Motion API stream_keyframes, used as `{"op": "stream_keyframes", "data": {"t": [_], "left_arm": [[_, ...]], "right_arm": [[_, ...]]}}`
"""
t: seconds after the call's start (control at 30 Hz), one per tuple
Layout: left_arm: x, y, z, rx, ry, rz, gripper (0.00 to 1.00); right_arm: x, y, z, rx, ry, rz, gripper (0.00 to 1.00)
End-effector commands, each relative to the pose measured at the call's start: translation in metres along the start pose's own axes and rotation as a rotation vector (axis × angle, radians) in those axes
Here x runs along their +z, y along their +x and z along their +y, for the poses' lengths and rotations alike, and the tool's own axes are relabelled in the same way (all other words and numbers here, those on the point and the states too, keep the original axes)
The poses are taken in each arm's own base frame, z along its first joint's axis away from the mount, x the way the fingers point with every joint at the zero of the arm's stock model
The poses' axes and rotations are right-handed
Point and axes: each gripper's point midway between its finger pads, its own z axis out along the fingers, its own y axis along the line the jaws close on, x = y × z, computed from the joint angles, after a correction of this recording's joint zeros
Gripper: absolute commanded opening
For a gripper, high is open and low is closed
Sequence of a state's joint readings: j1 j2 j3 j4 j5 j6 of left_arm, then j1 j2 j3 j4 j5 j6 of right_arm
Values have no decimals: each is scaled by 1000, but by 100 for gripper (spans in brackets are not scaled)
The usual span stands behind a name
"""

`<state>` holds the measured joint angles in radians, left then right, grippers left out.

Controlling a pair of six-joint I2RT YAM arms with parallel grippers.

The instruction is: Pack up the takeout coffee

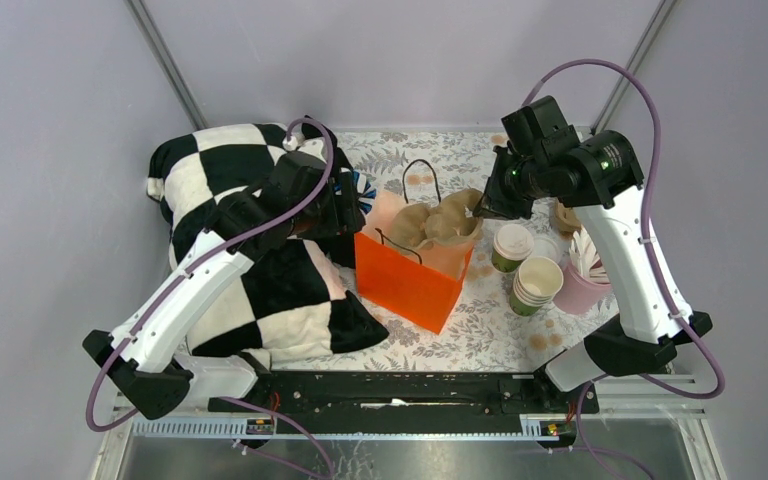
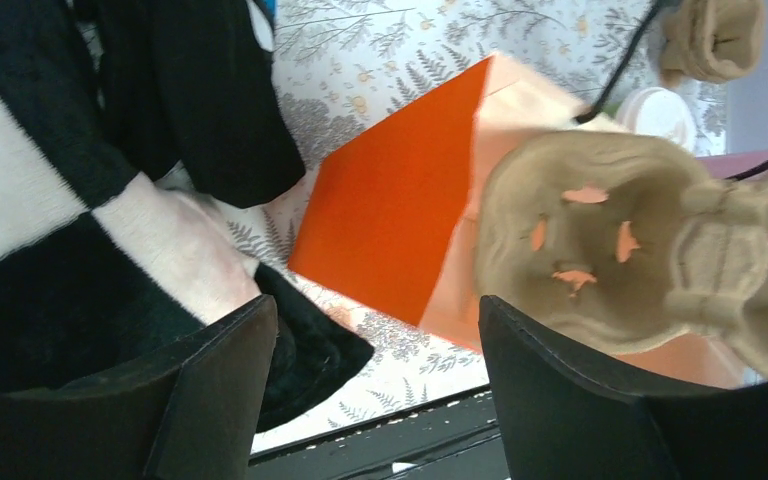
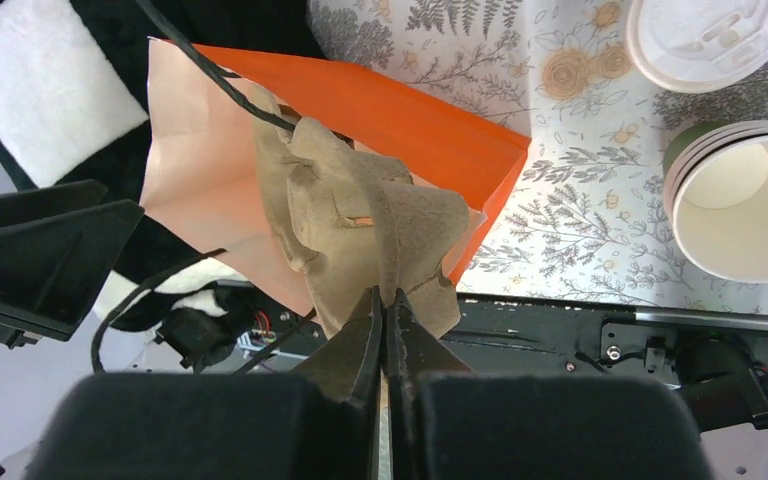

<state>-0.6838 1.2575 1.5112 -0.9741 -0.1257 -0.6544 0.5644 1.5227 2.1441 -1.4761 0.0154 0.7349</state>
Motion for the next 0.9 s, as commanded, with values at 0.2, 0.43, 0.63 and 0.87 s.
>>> {"op": "stream_keyframes", "data": {"t": [0.2, 0.43, 0.63, 0.87], "left_arm": [[7, -12, 63, -174, -128, -23, 65], [33, -7, 58, -227, -36, 52, 75], [70, -2, 34, -226, 96, 147, 73], [87, 44, 37, -293, 125, 217, 64]], "right_arm": [[-10, -10, -6, 11, 22, -81, 0], [-8, -13, -7, -42, 32, -90, 0], [-5, -20, 1, -100, 1, -98, 0], [3, -25, 17, -170, -54, -87, 0]]}}
